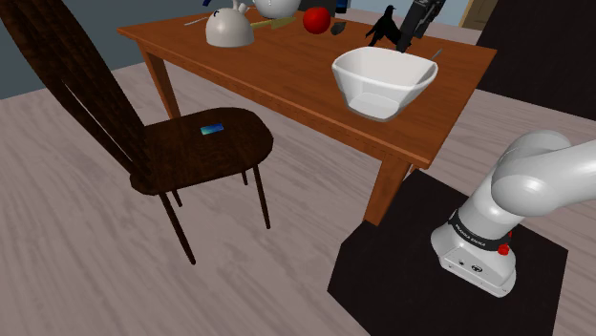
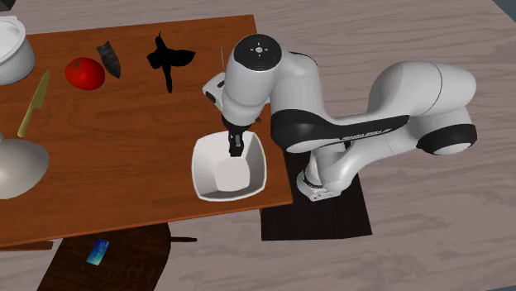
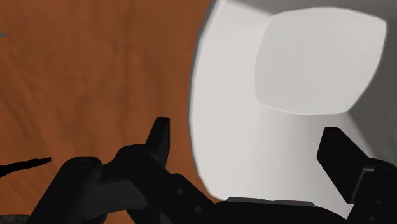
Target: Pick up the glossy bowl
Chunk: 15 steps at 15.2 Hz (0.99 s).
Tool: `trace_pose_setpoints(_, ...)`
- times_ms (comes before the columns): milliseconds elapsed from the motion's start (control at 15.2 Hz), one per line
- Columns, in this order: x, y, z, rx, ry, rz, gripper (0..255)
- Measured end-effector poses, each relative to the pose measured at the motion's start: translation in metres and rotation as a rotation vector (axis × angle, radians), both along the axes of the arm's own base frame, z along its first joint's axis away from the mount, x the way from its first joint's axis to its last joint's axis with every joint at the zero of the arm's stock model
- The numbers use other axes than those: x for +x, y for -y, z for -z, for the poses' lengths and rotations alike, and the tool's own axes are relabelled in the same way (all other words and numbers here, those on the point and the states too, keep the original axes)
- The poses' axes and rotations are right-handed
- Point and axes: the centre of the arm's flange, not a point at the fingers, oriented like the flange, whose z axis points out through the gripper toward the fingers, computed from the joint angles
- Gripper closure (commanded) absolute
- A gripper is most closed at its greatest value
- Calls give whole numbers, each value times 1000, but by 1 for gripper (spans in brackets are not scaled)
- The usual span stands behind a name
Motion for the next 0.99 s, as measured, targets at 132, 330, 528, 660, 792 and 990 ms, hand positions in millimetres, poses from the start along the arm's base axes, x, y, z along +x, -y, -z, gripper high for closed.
trace_pose_setpoints(132,-1,-7,0,-10,-1,-4,0)
trace_pose_setpoints(330,-3,-49,1,-60,-5,-25,0)
trace_pose_setpoints(528,-4,-94,8,-120,-10,-50,0)
trace_pose_setpoints(660,-6,-125,11,-159,-13,-66,0)
trace_pose_setpoints(792,-10,-156,19,-199,-16,-83,0)
trace_pose_setpoints(990,-16,-190,31,-242,-20,-100,0)
